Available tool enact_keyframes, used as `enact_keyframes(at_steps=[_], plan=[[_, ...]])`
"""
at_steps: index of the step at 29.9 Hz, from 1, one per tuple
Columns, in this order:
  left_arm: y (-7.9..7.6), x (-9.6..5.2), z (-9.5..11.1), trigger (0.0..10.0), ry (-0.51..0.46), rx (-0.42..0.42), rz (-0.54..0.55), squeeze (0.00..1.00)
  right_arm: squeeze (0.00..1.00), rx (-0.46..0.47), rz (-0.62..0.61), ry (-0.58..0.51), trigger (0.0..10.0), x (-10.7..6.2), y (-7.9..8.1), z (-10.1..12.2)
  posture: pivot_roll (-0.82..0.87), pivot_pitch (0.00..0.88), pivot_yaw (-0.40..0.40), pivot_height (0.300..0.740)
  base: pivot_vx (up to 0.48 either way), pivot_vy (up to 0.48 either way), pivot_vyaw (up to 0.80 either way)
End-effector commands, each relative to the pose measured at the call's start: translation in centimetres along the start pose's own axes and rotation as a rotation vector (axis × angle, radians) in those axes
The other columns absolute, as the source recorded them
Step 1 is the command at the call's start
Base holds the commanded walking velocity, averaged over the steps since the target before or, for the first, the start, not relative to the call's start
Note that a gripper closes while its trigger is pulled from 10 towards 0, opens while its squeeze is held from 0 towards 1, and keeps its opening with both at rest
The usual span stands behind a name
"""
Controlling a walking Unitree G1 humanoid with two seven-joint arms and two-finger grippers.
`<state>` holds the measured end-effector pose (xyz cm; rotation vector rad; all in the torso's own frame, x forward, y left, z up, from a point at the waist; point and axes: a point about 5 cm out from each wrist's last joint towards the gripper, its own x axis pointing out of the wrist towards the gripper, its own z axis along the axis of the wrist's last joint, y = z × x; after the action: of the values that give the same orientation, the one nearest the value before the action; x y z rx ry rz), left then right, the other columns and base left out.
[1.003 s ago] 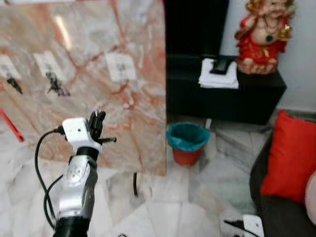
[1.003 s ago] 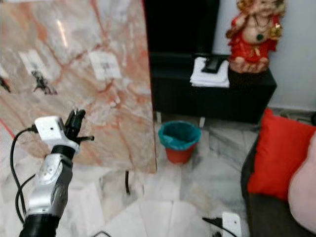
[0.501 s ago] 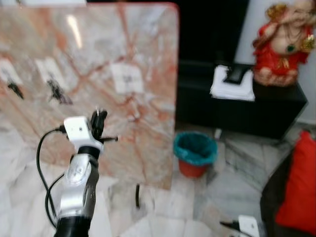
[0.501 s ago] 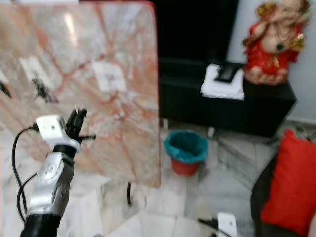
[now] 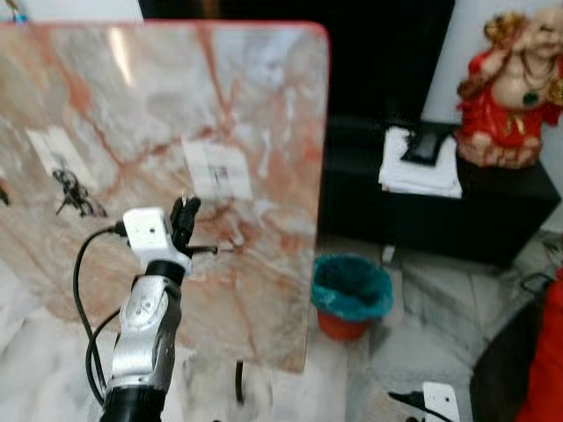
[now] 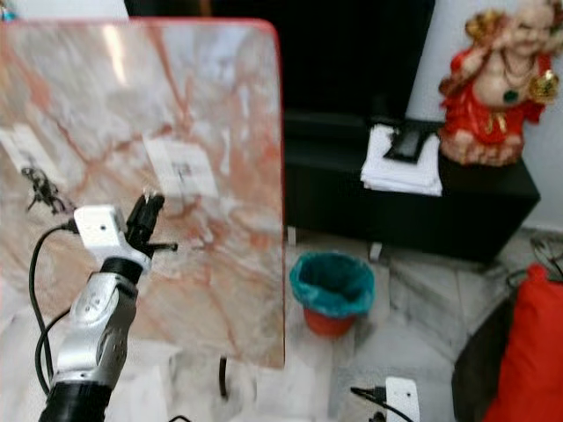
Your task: Hang keys on a hook
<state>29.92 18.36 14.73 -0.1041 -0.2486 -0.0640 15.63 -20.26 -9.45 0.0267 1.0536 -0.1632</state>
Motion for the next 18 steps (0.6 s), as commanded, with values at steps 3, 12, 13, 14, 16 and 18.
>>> enact_keyframes(at_steps=[3,12,13,14,16,18], plan=[[-0.6,-0.4,0.3,10.0,-0.010,0.023,-0.038,0.00,0.00,0.010,0.003,0.006,10.0,0.0,0.2,-0.1,-0.15,0.000,0.022,0.740,0.000,0.000,0.00],[-1.8,-1.1,0.4,10.0,-0.005,0.034,-0.095,0.00,0.00,0.013,-0.001,0.006,10.0,-0.1,-0.8,-0.6,-0.14,0.000,0.019,0.740,0.000,0.000,0.00],[-1.8,-1.1,0.4,10.0,-0.005,0.035,-0.096,0.00,0.00,0.013,-0.001,0.006,10.0,-0.1,-0.8,-0.6,-0.14,0.000,0.019,0.740,0.000,0.000,0.00],[-1.9,-1.0,0.4,10.0,-0.006,0.037,-0.097,0.00,0.00,0.013,-0.001,0.006,10.0,-0.1,-0.9,-0.6,-0.15,0.000,0.019,0.740,0.000,0.000,0.00],[-2.0,-1.0,0.4,10.0,-0.009,0.036,-0.098,0.00,0.00,0.013,-0.001,0.006,10.0,-0.2,-1.0,-0.6,-0.15,0.000,0.020,0.740,0.000,0.000,0.00],[-2.1,-1.0,0.5,10.0,-0.010,0.036,-0.101,0.00,0.00,0.012,-0.001,0.006,10.0,-0.2,-1.0,-0.6,-0.15,0.000,0.019,0.740,0.000,0.000,0.00]])
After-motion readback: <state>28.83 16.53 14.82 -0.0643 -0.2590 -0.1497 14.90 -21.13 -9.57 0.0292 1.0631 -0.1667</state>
